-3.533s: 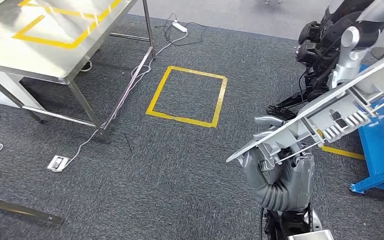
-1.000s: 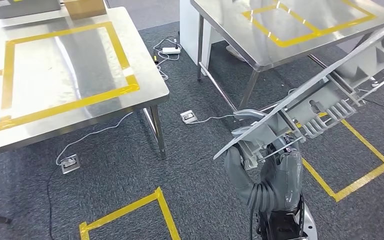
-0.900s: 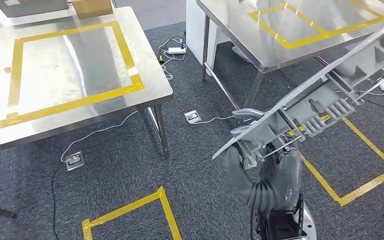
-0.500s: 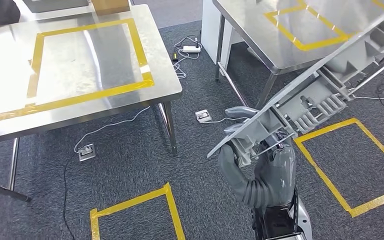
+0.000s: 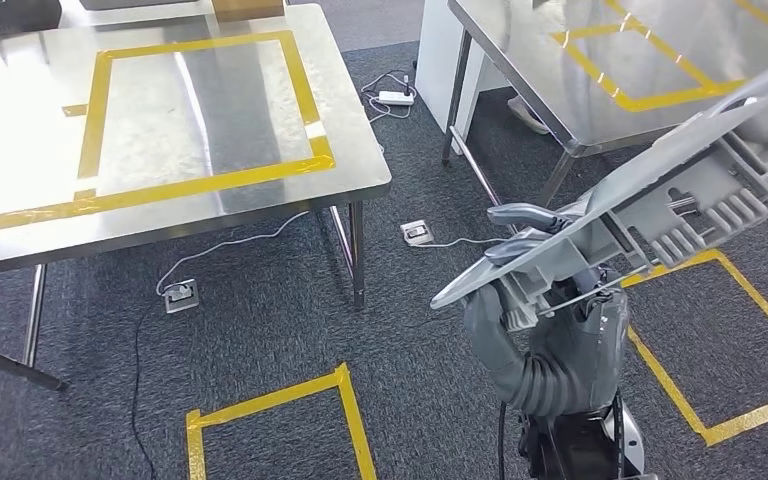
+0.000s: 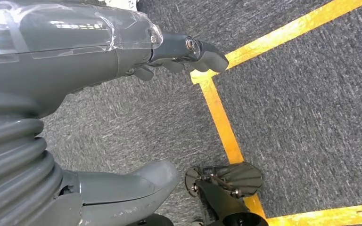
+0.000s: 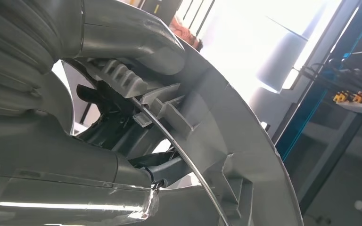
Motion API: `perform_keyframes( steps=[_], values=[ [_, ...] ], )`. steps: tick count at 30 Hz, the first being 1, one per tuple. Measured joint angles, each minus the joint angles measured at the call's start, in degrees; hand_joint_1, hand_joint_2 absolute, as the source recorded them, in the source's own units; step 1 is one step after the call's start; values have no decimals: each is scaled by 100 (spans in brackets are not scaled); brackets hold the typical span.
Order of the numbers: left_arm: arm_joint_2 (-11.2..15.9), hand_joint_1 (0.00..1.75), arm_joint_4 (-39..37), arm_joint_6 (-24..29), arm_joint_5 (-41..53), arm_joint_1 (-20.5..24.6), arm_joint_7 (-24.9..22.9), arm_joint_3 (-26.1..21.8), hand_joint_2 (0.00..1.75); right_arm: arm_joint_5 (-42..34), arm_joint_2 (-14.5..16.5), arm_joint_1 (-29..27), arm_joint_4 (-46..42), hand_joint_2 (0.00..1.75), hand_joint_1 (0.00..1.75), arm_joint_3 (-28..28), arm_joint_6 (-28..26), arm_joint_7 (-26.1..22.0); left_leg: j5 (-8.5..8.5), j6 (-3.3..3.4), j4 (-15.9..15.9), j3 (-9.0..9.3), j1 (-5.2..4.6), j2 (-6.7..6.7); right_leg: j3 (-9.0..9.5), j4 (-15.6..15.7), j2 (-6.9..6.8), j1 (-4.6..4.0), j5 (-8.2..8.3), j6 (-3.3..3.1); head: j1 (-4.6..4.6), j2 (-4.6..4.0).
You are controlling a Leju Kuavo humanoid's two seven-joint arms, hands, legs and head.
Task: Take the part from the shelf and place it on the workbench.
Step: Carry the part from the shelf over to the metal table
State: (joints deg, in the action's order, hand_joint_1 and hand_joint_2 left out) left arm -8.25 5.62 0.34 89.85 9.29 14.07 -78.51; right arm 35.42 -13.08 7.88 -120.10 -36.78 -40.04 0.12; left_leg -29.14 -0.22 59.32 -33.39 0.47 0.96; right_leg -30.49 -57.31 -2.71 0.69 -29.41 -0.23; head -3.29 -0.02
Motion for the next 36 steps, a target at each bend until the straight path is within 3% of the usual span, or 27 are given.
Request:
perform_keyframes(
  steps=[5,14,20,22,25,26,27,29,31,33,35,36],
  values=[
    [1,0,0,0,0,0,-6,0,175,-91,9,-25,-12,175,175,43,0,-85,-10,17,5,-2,-3,-6,2,14,0,8,-2,108,-2,0],
    [7,0,-2,0,0,0,-13,0,175,19,51,-91,-11,175,175,144,-1,-119,-14,19,9,2,-2,-17,1,5,-3,3,-17,140,19,0],
    [26,0,-2,-1,0,1,-19,0,175,193,62,-61,-9,175,175,151,2,39,-8,120,-39,13,-27,-39,14,13,-32,38,-26,232,68,0],
    [31,0,-2,-1,0,6,-19,0,175,210,63,-52,-9,175,175,150,2,59,40,179,-132,73,7,-80,-96,-253,68,49,-215,252,50,0],
    [33,0,0,-1,0,10,-19,0,175,219,67,-58,-4,175,175,149,3,82,52,208,-165,108,20,-174,-607,-1295,223,64,-689,263,-13,0],
    [32,0,0,-1,0,8,-19,0,175,218,67,-60,-1,175,175,149,3,98,47,205,-164,116,19,-224,-735,-1519,235,69,-721,267,-22,0],
    [32,0,0,-1,0,6,-19,0,175,218,66,-63,3,175,175,149,3,114,41,195,-161,129,19,-286,-774,-1547,243,75,-638,266,-29,0],
    [26,0,0,-1,0,5,-17,-1,175,219,66,-64,10,175,175,149,3,128,15,154,-157,181,26,-425,-563,-990,332,99,-189,251,-48,0],
    [15,0,0,-1,0,16,-15,-1,175,219,66,-66,13,175,175,149,3,128,-12,86,-146,204,34,-558,-261,-332,594,124,117,231,-43,-1],
    [7,0,0,-1,0,29,-12,0,175,219,64,-66,13,175,175,150,3,131,-5,0,-138,160,59,-681,-138,-91,717,116,103,201,-38,-1],
    [9,0,0,-1,0,23,-10,0,175,220,64,-56,10,175,175,151,3,132,7,-85,-147,114,87,-775,-101,-19,580,107,85,148,-37,0],
    [11,0,-1,-1,0,17,-10,-1,175,220,65,-51,9,175,175,151,2,132,-25,-119,-103,83,79,-653,-73,18,502,109,92,115,-20,0]
  ],
)
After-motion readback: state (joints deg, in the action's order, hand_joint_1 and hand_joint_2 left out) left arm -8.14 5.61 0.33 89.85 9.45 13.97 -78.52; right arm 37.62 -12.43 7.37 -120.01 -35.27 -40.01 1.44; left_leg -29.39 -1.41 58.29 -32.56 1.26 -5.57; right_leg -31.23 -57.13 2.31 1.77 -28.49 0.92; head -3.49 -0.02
